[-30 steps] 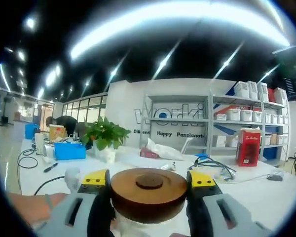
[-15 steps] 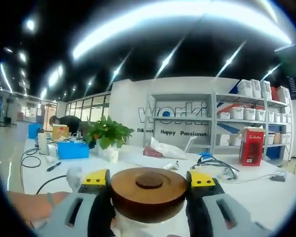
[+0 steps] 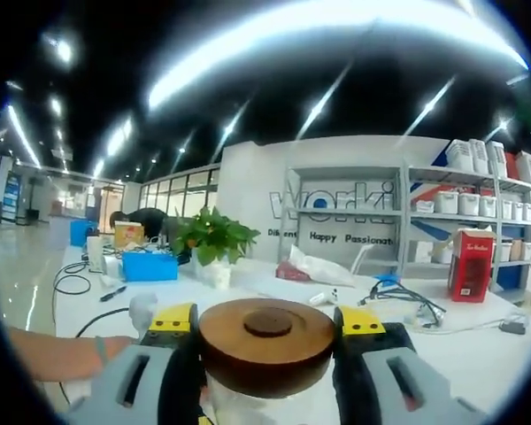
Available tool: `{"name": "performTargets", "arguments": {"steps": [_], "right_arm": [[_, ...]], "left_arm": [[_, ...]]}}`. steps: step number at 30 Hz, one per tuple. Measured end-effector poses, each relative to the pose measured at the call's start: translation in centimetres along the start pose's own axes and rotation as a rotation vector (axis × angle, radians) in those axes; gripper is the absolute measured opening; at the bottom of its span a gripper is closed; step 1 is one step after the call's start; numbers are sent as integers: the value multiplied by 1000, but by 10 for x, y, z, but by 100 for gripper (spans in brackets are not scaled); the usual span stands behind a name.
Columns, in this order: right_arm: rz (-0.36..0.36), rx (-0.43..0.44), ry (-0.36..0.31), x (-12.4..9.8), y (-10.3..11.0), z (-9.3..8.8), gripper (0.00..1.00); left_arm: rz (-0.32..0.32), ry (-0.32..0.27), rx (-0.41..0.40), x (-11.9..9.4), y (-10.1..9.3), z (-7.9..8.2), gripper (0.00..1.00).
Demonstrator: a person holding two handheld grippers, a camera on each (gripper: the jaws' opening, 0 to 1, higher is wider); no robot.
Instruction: Clamp the coffee can twist off the lid put the lid on the table pick up the lid cover the can tighten the lid
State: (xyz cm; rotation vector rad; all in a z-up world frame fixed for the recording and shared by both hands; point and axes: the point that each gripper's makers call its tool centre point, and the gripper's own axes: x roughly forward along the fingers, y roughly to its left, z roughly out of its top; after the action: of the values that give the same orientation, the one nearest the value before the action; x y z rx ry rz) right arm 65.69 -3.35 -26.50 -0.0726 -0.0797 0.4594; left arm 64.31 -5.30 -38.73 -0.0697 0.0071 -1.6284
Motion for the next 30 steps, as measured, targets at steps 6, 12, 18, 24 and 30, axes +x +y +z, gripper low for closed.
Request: {"name": "performTargets", "arguments": {"steps": [6,12,18,24,30], "right_arm": [[67,1,-3,0,0,0,54],[89,12,-10,0,0,0,53],[130,17,-20,1,-1,0,52],[181,20,-20,1,0,0,51],[267,27,-29,0,1,0,51]], "left_arm": [[17,4,3,1,1,0,42],[24,8,5,2,0,1,40],[31,9,3,4,0,1,40],[33,10,3,0,4,1,39],[34,9,1,1,3,1,39]]}}
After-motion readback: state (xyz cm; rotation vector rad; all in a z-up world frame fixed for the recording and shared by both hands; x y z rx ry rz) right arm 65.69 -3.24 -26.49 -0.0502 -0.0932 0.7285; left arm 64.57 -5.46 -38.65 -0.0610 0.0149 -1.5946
